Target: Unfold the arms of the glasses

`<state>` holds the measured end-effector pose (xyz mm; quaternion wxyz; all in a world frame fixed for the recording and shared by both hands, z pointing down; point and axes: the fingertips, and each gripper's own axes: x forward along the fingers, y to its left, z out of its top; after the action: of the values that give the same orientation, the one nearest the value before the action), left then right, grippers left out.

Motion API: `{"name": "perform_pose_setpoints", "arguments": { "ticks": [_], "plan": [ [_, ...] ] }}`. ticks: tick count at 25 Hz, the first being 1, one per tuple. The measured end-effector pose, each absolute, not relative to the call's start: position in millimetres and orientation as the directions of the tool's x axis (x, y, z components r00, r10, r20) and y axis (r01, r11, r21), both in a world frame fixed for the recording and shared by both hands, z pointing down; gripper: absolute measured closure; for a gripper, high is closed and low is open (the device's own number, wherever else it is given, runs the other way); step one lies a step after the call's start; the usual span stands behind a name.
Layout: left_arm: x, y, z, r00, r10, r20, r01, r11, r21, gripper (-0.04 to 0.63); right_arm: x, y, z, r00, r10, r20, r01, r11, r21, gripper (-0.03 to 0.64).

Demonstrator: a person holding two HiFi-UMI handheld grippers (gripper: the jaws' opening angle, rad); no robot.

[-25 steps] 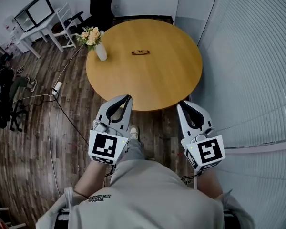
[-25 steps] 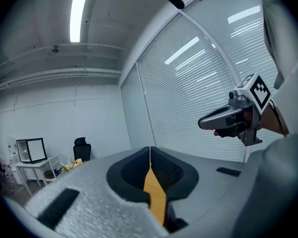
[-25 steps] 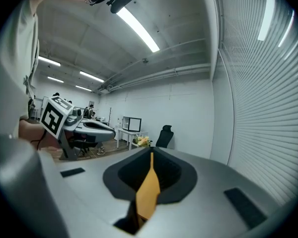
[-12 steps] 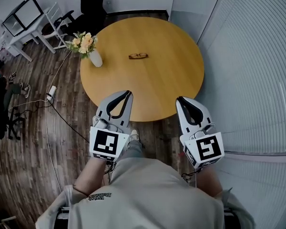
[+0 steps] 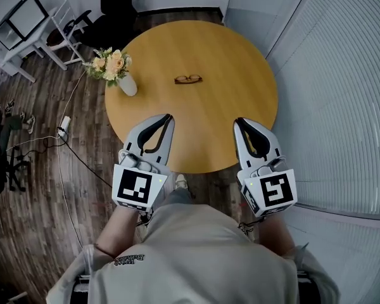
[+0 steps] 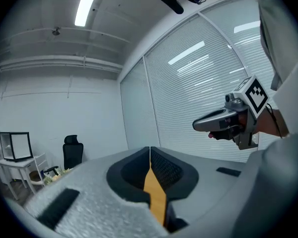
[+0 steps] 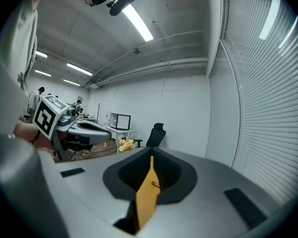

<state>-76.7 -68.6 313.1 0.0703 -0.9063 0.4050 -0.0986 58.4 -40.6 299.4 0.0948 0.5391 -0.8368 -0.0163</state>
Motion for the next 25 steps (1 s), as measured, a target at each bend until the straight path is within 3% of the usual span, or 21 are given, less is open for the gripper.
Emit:
{"name": "perform_pose_setpoints", "arguments": {
  "ticks": [15,25],
  "plan": [
    [-105,-148,339,0.672,-0.71,0.211,-0.673,-0.704,-0.226,0.568,17,-129,308,-0.393,-0.902,0.178,-0.899,0.417,0.13,0.58],
    [-87,-160,323,0.674,-0.728,0.124,-0.702,-0.684,-0.202,0.566,35,-156,316,-0.426,-0.882,0.201,-0.883,0.454,0.12,0.58]
  ]
}}
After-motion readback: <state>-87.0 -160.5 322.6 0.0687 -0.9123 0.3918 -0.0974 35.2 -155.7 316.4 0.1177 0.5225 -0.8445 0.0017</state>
